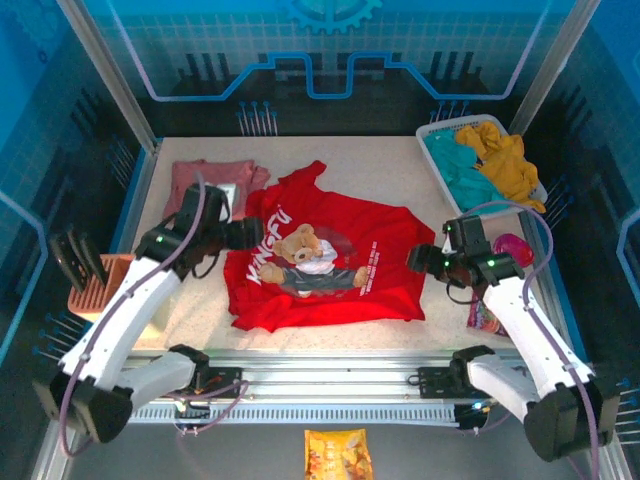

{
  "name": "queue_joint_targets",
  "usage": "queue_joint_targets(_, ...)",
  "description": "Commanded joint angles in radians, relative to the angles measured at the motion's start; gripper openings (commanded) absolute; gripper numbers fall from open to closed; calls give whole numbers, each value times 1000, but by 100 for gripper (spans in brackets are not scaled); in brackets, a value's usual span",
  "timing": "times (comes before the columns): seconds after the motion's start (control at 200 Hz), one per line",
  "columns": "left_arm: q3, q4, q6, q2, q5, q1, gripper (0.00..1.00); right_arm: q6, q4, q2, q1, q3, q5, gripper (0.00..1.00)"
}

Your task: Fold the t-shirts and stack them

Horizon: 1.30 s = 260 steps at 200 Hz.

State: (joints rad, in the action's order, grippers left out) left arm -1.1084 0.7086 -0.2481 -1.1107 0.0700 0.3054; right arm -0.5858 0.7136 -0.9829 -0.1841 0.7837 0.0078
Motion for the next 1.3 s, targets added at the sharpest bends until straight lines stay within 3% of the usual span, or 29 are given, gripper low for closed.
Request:
queue_joint_targets(0.0, -84, -128, 74, -120, -89, -44, 72, 71, -178, -60, 45, -6, -17, 82)
queue_joint_targets(0.225, -325, -193, 136, -415, -195, -92, 69, 146, -339, -309, 80, 70, -50, 78)
queue_joint_targets(0.34, -411, -217, 137, -524, -216, -95, 65, 175, -385, -426, 88, 142, -45, 69)
queue_joint_targets(0.45, -464, -269, 147, -600, -211, -95, 62, 186, -386, -541, 91, 220, -18, 59)
queue_joint_targets(0.665, -645, -240, 183, -804, -205, -101, 59, 219, -330, -694, 77, 348, 35, 57)
queue_joint_targets(0.835, -782, -205, 199, -949, -214, -103, 58, 252, -279, -778, 69, 417, 67, 43)
queue_joint_targets(1.01, -820, -209, 204, -997, -225, -104, 57, 293, -257, -809, 53, 437, 116, 41)
queue_joint_targets(1.126, -808, -210, 204, -997, -235, -105, 55, 308, -209, -839, 42, 467, 134, 33)
queue_joint_targets(1.296, -771, -229, 205, -976, -241, -104, 55, 309, -186, -835, 23, 460, 171, 33)
